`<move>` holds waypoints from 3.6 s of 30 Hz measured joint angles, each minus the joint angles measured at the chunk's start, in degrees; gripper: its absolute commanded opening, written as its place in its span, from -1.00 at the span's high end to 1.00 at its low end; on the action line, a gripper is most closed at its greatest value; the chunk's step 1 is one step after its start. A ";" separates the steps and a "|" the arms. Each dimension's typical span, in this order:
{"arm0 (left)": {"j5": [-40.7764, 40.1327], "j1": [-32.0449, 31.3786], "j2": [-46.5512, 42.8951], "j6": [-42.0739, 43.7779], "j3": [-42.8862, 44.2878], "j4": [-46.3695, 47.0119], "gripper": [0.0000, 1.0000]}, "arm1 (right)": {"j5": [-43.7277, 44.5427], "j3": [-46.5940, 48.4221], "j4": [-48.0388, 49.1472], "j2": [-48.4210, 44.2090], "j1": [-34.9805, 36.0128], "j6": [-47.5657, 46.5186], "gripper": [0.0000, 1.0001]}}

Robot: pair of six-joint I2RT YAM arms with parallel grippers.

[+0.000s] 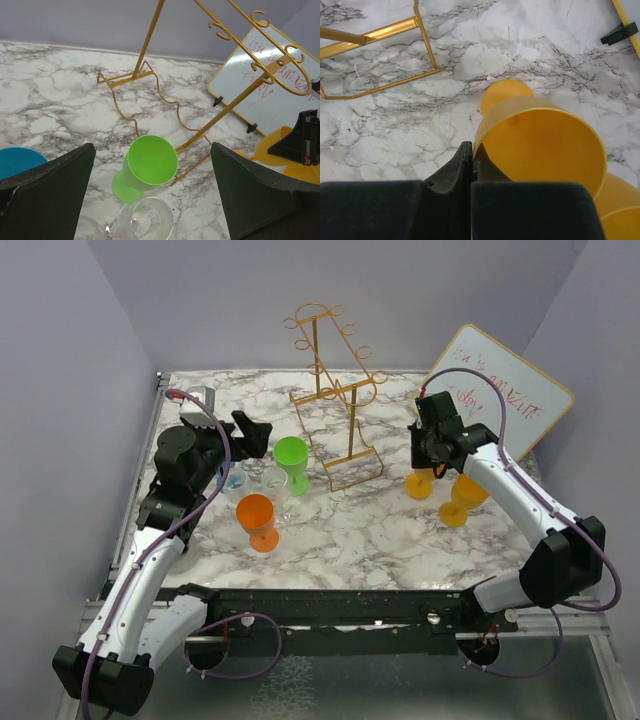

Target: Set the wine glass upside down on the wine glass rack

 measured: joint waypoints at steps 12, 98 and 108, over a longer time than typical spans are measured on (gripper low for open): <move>3.02 0.00 2.14 -5.97 7.04 -4.76 -0.98 | 7.21 -2.08 11.34 -22.51 0.31 3.26 0.99; -28.26 -34.95 24.92 -43.98 19.30 32.44 1.00 | -34.32 -27.23 100.48 -25.90 0.28 43.56 0.99; -26.47 -34.45 26.51 -34.58 24.06 32.52 1.00 | -33.11 -28.59 95.03 -28.65 0.24 43.08 -0.32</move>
